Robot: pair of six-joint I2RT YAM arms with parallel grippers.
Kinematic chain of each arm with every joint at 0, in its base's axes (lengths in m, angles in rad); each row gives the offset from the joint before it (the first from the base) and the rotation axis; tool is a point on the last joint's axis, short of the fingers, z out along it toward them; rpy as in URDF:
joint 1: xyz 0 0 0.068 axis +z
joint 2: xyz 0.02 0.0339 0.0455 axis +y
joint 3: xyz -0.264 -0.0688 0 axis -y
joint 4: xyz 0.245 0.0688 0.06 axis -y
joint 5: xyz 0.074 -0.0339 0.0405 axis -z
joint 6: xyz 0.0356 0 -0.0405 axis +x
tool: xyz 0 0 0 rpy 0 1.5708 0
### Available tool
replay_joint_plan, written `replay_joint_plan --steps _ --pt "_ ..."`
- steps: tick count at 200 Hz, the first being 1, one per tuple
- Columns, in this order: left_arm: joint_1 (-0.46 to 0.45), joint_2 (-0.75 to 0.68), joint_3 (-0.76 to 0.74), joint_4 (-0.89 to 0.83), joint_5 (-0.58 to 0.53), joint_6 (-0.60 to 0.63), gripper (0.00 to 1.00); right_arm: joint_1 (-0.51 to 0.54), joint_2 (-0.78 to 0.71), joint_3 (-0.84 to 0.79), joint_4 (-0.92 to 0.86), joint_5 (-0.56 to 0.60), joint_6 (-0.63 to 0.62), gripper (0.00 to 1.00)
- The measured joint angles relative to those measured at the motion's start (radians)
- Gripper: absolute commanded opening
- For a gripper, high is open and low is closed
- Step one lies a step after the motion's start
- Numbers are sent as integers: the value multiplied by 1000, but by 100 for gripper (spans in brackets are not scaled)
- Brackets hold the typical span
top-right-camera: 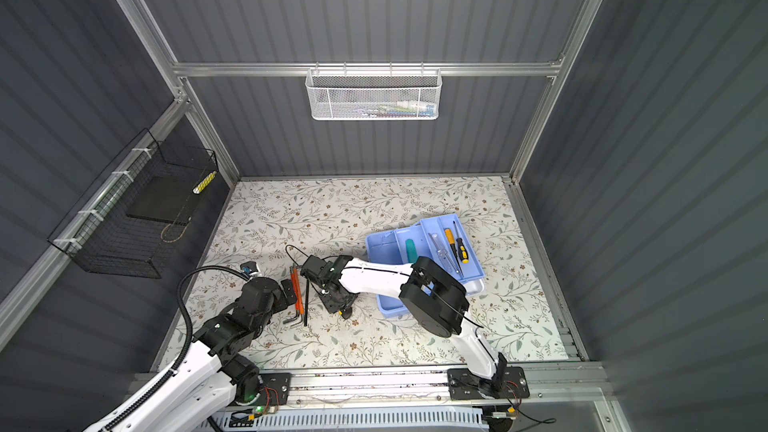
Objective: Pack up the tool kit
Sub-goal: 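Lower the right gripper onto the yellow-black box cutter and close, then lift the box cutter and carry it over the blue tray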
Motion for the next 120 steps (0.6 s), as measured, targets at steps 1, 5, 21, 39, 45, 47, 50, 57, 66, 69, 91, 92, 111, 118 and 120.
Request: replay_joint_plan --steps 1,5,21,39,45,47,50,57,66,69,91,92,111,118,120 --pt "0 0 0 0 0 0 100 -1 -3 -1 0 0 0 30" --pt "0 1 0 0 0 0 99 -3 -14 -6 1 -1 0 30" --pt "0 6 0 0 0 0 99 -15 -75 -32 5 0 0 30" --pt "0 17 0 0 0 0 99 -32 -159 -71 18 -1 0 29" --pt "0 21 0 0 0 0 99 -40 -193 -88 25 -1 0 27" --pt "0 23 0 0 0 0 99 -43 -201 -92 26 -1 0 26" --pt "0 24 0 0 0 0 99 -48 -220 -102 30 0 0 26" --pt "0 29 0 0 0 0 99 -59 -254 -121 36 -1 0 26" --pt "0 33 0 0 0 0 100 -74 -301 -150 46 -2 0 25" --pt "0 34 0 0 0 0 100 -82 -321 -163 49 -1 0 24" --pt "0 46 0 1 0 0 100 -135 -420 -233 61 -8 0 24" --pt "0 47 0 1 0 0 99 -137 -423 -235 62 -9 0 24" --pt "0 66 0 2 0 0 99 -187 -499 -288 64 -12 0 24" --pt "0 77 0 2 1 0 100 -203 -525 -306 64 -13 0 24" --pt "0 79 0 2 2 0 99 -207 -534 -311 63 -15 0 24"
